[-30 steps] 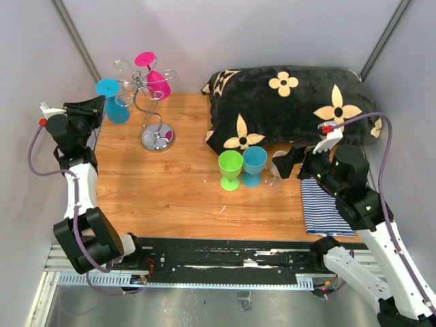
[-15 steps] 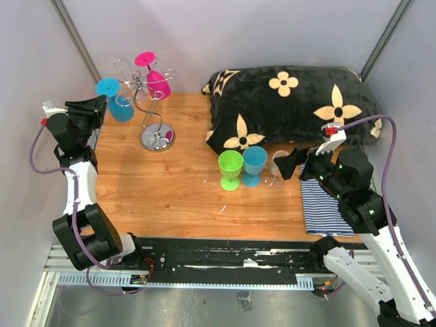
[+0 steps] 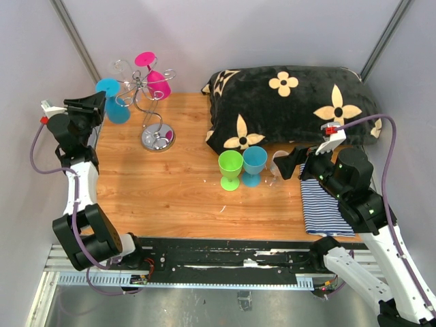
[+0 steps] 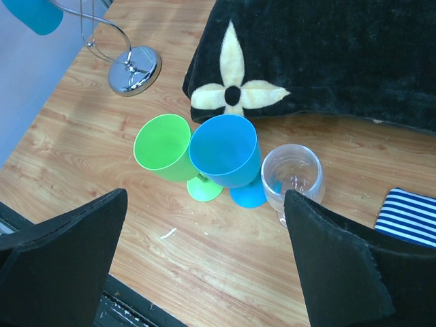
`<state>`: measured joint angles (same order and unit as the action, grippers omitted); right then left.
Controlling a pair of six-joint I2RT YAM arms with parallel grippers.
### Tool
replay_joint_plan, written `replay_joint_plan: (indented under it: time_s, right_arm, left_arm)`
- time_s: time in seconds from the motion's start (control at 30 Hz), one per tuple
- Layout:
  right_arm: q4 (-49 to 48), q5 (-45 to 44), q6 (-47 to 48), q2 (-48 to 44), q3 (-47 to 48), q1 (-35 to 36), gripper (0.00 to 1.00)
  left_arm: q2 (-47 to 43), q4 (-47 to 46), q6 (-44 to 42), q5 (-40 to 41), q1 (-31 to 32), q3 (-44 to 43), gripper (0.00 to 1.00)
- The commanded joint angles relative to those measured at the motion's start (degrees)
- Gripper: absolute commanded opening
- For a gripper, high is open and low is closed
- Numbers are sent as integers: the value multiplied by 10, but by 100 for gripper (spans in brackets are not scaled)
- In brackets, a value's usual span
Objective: Take the wine glass off the wine glass rack
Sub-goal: Pick up the wine glass from the wine rack.
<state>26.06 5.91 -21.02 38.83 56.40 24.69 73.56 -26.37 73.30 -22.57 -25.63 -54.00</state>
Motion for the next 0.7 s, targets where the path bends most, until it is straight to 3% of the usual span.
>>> replay_joint_plan:
  time_s: [0.0,0.23,0.47,0.67]
  right_arm:
    - [-3,-14,8,-18,-7,-10,99]
    - [4,-5,34,-2,10,-10,99]
    - [7,-13,26,-10,11,-10,99]
    - [10,-14,21,-12,10,-10,99]
  left_arm:
    - [-20,-51,-6,45,30,18,42]
    - [-27,-75,-5,116,67,36,47]
    - [-31,-101,-8,137,73,51,53]
    - [-42,-108,-14,158,73,66,52]
